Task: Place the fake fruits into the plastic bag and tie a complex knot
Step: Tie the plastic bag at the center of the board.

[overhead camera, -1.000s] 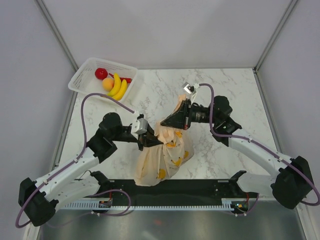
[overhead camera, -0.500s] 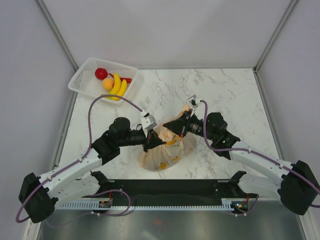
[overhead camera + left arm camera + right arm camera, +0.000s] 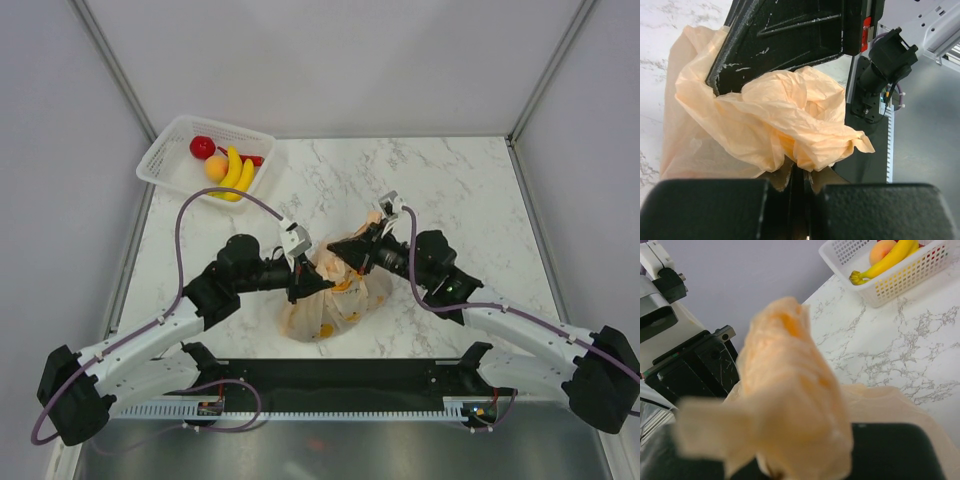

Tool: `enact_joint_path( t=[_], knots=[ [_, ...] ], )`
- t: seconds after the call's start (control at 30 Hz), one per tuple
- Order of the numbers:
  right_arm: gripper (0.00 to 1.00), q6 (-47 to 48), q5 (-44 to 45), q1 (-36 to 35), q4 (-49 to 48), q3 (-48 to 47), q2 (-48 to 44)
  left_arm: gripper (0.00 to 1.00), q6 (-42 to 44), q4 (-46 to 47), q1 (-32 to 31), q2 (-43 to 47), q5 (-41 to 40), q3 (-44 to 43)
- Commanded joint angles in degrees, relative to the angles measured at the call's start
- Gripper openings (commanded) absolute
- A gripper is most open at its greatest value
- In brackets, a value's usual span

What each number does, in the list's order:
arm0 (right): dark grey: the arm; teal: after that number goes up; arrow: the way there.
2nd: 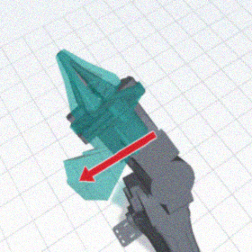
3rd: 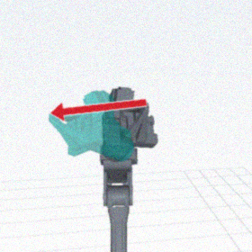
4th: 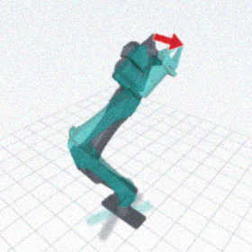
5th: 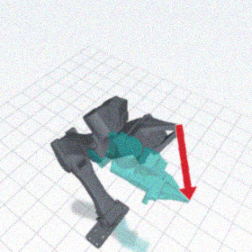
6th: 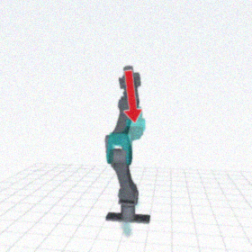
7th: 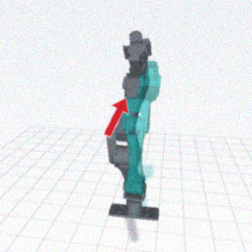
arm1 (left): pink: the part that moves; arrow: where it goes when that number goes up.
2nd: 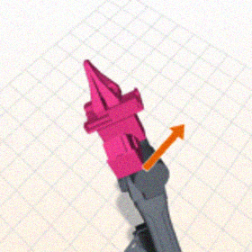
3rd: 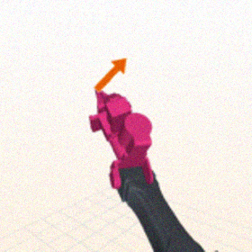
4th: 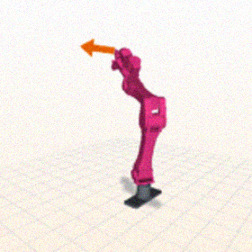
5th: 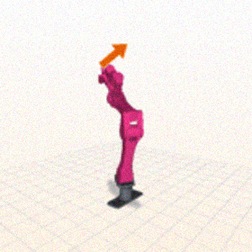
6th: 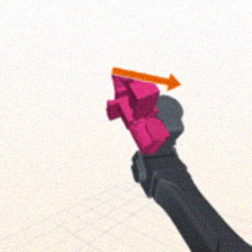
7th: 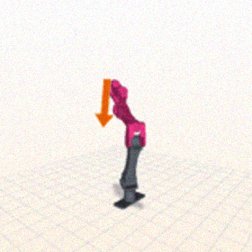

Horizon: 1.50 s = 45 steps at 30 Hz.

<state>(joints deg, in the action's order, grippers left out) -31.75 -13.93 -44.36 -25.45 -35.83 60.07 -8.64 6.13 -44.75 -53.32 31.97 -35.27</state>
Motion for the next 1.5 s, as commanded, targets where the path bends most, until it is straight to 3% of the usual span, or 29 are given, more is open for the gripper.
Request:
enact_joint_path(
  t=[0.0,0.27,0.37,0.47,0.6,0.7,1.03,1.47],
  knots=[
    [0.0,4.3,13.5,-2.5,-4.5,-1.3,0.7,0.09,-3.5,-7.3,-0.7,0.5,7.3,-1.6],
    [0.0,6.2,18.1,-7.3,-7.2,-0.5,2.9,0.11,-3.2,-16.2,-0.8,2.8,0.6,-2.2],
    [0.0,6.3,20.0,-7.6,-8.7,1.1,2.4,0.16,-3.0,-16.1,-0.8,5.9,-1.0,-1.0],
    [0.0,6.2,20.0,-7.8,-9.3,1.5,1.8,0.26,-3.1,-16.0,-0.7,8.0,-1.5,-0.8],
    [0.0,4.9,20.3,-8.4,-11.1,2.3,1.5,0.53,-3.8,-14.6,-0.8,10.2,-2.1,-0.5],
    [0.0,4.6,21.2,-9.2,-11.5,2.3,1.4,0.63,-4.3,-12.1,-0.7,10.3,-3.3,0.5],
    [0.0,3.3,25.5,-12.0,-11.7,1.6,1.4,0.67,-4.4,-1.9,-0.9,6.4,-6.3,2.7],
    [0.0,3.8,32.7,-15.9,-11.7,0.9,2.1,0.68,-3.0,4.9,-4.6,5.3,-18.3,4.1]
  ],
)
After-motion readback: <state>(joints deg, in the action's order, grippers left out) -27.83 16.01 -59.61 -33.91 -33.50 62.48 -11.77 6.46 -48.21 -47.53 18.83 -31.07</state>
